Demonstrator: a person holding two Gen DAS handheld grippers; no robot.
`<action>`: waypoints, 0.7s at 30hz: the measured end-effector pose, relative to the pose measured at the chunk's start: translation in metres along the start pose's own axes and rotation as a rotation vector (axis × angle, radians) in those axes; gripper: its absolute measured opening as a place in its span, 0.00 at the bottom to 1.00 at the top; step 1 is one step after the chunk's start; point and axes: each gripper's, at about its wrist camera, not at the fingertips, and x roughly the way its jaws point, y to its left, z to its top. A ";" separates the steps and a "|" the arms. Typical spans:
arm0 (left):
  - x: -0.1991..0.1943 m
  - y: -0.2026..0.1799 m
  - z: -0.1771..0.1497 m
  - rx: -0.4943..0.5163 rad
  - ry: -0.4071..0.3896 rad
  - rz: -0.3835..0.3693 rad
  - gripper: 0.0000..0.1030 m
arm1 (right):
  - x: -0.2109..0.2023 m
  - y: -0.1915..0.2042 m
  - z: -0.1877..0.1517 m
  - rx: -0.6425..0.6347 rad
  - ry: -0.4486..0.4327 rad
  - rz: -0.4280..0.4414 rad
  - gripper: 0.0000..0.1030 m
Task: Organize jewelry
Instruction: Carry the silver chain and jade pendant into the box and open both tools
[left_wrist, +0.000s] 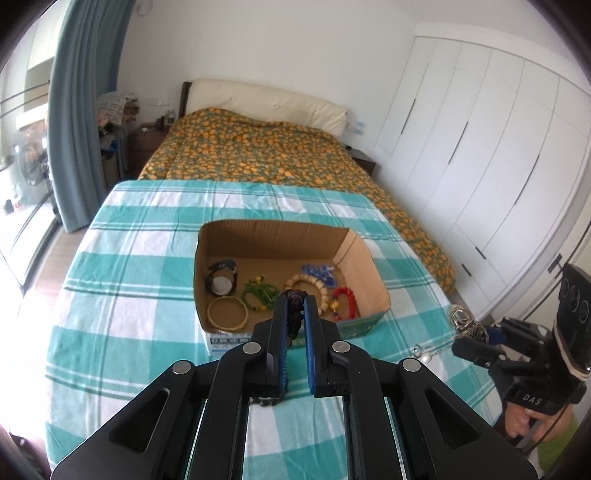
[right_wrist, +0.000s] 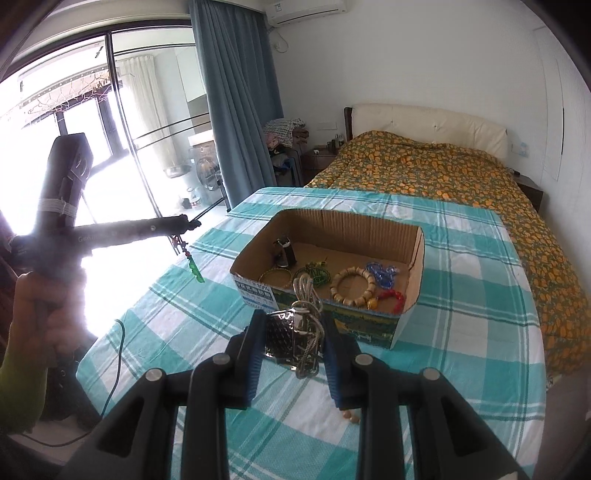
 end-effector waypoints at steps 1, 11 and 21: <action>0.006 0.002 0.006 -0.002 0.000 0.003 0.06 | 0.006 -0.003 0.008 -0.005 -0.002 -0.003 0.28; 0.081 0.032 0.028 -0.048 0.073 0.042 0.06 | 0.100 -0.041 0.054 0.044 0.087 0.013 0.28; 0.131 0.038 0.013 -0.055 0.149 0.109 0.40 | 0.170 -0.063 0.038 0.096 0.170 0.009 0.47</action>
